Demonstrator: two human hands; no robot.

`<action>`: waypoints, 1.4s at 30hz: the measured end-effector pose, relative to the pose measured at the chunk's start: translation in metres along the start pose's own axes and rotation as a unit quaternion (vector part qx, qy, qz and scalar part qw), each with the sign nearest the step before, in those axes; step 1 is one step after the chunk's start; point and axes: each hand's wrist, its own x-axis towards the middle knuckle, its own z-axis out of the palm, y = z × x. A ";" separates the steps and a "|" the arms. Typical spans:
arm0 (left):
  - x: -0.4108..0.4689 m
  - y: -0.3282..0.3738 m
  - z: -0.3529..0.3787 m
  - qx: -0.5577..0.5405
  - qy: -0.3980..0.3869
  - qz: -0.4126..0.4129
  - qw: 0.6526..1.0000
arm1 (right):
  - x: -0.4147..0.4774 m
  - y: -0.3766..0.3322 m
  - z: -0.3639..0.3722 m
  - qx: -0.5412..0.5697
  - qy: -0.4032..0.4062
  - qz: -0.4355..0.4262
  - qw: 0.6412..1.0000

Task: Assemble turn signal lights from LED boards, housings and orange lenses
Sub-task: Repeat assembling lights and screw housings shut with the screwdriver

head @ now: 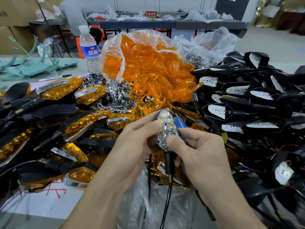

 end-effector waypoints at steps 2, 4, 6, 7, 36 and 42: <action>-0.011 -0.003 -0.004 0.029 -0.017 0.059 0.998 | 0.000 0.001 0.000 0.011 -0.004 0.004 1.000; -0.013 -0.005 -0.005 0.022 -0.002 0.091 0.996 | -0.002 0.002 0.002 0.002 0.006 0.009 1.000; -0.009 -0.007 -0.001 0.032 0.010 0.112 0.993 | -0.002 0.003 0.004 -0.027 0.026 0.012 0.999; -0.008 -0.007 0.000 0.042 0.021 0.119 0.992 | -0.002 0.003 0.004 -0.041 0.029 0.009 0.999; -0.006 0.001 -0.016 0.084 0.190 0.035 0.978 | -0.011 -0.003 -0.004 -0.554 -0.163 -0.068 0.814; -0.008 0.002 -0.015 0.093 0.152 0.018 0.984 | -0.012 -0.006 -0.004 -0.572 -0.250 -0.093 0.775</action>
